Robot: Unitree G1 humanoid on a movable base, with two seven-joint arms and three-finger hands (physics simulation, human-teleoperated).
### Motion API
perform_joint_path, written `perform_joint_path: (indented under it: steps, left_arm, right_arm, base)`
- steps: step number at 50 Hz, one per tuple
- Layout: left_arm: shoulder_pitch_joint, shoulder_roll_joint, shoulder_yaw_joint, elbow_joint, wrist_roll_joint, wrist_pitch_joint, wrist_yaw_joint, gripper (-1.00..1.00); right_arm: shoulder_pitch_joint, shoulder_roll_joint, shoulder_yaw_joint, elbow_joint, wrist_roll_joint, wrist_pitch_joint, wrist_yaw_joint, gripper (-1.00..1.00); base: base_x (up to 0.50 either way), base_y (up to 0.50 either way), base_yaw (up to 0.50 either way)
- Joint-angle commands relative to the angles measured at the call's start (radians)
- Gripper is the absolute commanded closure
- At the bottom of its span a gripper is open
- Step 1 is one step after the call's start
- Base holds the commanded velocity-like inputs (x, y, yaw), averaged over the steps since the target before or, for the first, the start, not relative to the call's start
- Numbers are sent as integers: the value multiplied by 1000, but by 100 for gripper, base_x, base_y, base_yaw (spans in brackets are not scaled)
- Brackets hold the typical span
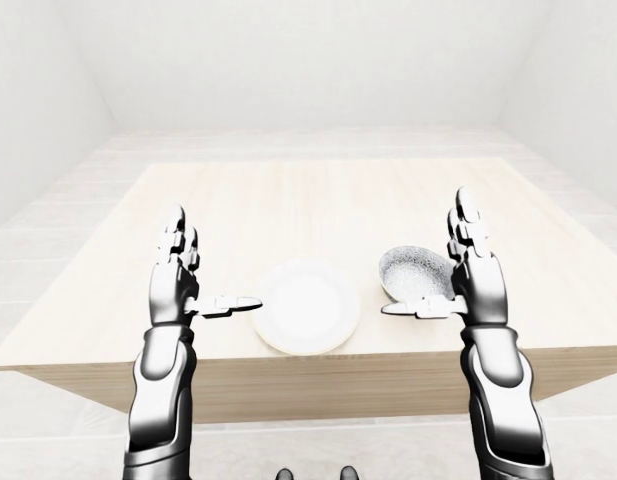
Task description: Put the bowl on the plate.
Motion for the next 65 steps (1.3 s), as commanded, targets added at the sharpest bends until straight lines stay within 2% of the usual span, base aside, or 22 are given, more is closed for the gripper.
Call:
perform_joint_path:
  steps: [1, 18, 33, 46, 65]
  left_arm:
    - [-8, 5, 1, 47, 20, 0, 2, -100]
    - [-29, 12, 2, 85, 36, 0, 15, -100]
    - [-41, 19, 5, 104, 39, 0, 23, -100]
    - [-42, 25, 10, 106, 37, 0, 27, -100]
    - [-44, 28, 13, 124, 43, 0, 21, -100]
  right_arm:
    - [-42, -39, 18, 53, -228, 0, -43, -100]
    - [-49, -53, 2, -10, -412, 0, 76, -100]
    - [-53, -53, 14, 14, -576, 0, 122, -100]
    - [-56, -75, 40, 58, -812, 0, 240, -100]
    - [-103, -72, 15, 135, -961, 0, 319, -100]
  base:
    - [0, 0, 0]
    - [0, 0, 0]
    - [0, 0, 0]
    - [0, 0, 0]
    - [0, 0, 0]
